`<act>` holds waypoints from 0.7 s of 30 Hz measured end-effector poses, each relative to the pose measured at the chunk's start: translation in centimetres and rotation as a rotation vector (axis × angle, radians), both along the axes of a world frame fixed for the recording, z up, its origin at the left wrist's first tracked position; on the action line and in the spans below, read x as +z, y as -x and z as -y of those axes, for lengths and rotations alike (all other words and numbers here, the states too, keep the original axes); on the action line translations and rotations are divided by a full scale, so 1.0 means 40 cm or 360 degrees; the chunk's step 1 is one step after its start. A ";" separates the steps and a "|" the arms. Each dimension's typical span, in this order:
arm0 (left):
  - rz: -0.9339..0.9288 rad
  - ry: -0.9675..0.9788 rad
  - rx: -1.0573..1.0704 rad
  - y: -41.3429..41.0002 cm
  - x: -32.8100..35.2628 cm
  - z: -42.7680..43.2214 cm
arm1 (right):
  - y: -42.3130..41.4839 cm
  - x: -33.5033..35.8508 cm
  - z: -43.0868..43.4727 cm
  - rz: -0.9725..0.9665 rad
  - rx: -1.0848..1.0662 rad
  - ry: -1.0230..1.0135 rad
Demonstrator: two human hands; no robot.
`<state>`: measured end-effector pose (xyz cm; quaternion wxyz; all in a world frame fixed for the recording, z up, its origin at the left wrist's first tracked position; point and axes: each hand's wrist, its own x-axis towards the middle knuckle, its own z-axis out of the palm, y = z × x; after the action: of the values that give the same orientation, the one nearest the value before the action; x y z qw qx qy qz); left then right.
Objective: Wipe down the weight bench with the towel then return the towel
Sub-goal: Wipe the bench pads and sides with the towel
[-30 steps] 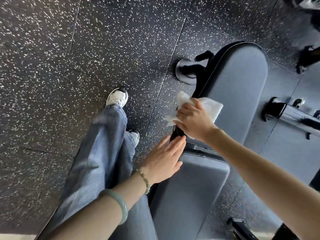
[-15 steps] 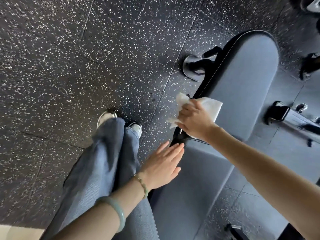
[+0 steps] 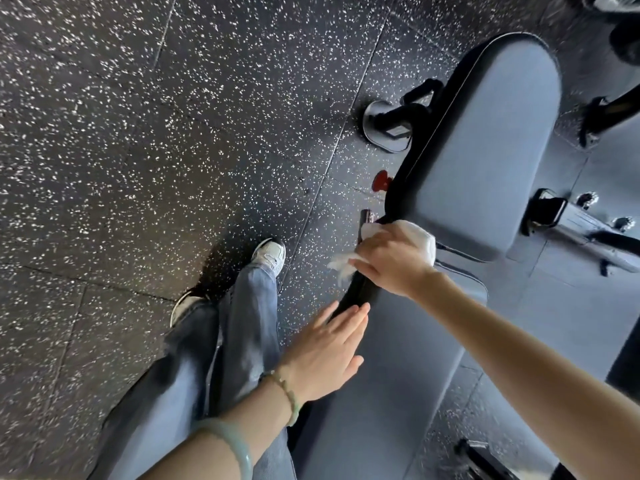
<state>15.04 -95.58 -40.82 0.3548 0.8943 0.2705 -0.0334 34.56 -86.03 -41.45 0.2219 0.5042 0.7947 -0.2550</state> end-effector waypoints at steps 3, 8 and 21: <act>0.0018 0.0040 0.0010 0.017 -0.004 0.033 | 0.019 0.008 0.053 -0.0073 -0.0196 -0.0263; 0.0034 -0.0001 -0.0004 0.040 -0.010 0.065 | 0.063 0.002 0.104 -0.0102 -0.0020 -0.0286; -0.0003 0.0017 0.0009 0.080 -0.009 0.150 | 0.075 -0.006 0.157 -0.0023 -0.0091 -0.0440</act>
<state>11.82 -101.59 -41.17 0.3593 0.8917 0.2732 -0.0349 31.58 -92.32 -41.68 0.1372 0.5506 0.8091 -0.1530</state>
